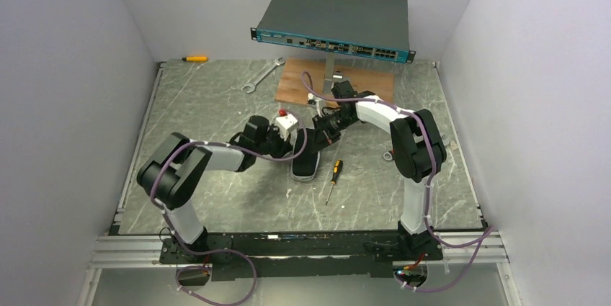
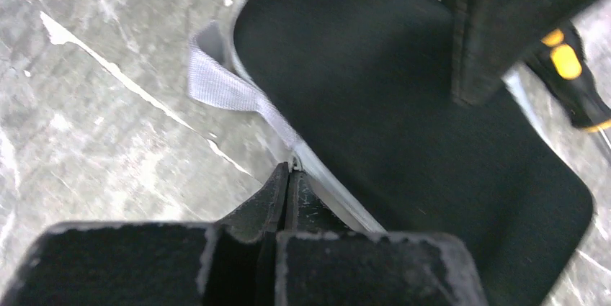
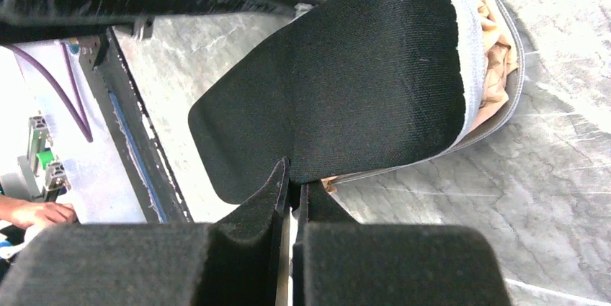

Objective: Open the umbrella

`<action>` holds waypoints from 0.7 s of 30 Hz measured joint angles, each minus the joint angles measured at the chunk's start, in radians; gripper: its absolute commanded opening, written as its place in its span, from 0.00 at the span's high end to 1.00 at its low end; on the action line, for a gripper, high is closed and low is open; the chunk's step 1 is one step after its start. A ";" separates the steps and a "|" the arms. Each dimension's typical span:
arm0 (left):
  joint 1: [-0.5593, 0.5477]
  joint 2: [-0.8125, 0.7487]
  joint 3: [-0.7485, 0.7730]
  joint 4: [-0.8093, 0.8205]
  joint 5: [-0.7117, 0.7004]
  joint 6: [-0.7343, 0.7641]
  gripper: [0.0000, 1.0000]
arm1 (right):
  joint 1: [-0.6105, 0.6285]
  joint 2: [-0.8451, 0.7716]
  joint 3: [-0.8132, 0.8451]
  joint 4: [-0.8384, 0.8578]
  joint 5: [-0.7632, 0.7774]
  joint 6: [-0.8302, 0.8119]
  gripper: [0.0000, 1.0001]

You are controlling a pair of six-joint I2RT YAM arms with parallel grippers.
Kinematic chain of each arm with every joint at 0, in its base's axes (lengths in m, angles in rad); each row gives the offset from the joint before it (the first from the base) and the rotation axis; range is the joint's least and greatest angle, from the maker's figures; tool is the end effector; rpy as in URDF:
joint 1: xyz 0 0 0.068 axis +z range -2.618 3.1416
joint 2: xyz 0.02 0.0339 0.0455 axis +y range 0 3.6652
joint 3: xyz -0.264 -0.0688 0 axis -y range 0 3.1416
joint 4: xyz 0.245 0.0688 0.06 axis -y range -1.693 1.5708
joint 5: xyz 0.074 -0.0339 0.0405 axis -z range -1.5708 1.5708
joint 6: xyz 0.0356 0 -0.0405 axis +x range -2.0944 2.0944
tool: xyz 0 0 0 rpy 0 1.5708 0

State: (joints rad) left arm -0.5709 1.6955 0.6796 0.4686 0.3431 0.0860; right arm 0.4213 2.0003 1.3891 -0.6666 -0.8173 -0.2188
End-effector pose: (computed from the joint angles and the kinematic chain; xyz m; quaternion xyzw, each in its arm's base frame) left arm 0.2668 -0.1856 0.1429 0.3563 0.7862 -0.2603 0.4327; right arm 0.3484 0.1846 0.1679 -0.3407 0.8435 0.4046 0.0935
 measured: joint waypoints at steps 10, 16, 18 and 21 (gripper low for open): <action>0.120 -0.010 0.043 -0.004 0.091 -0.042 0.25 | -0.004 0.036 0.080 -0.081 0.007 -0.011 0.41; 0.202 -0.286 -0.010 -0.117 0.126 -0.050 0.00 | -0.006 0.045 0.138 -0.149 -0.002 0.006 0.41; 0.232 -0.358 -0.013 -0.156 0.142 -0.040 0.00 | -0.006 0.042 0.138 -0.167 -0.021 0.009 0.43; 0.284 -0.443 -0.018 -0.214 0.165 -0.024 0.00 | -0.002 0.037 0.138 -0.180 -0.053 0.013 0.50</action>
State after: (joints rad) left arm -0.2871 1.2526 0.6617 0.2546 0.5079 0.0620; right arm 0.4198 2.0373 1.5276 -0.8463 -0.8703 -0.2058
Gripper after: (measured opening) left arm 0.994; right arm 0.563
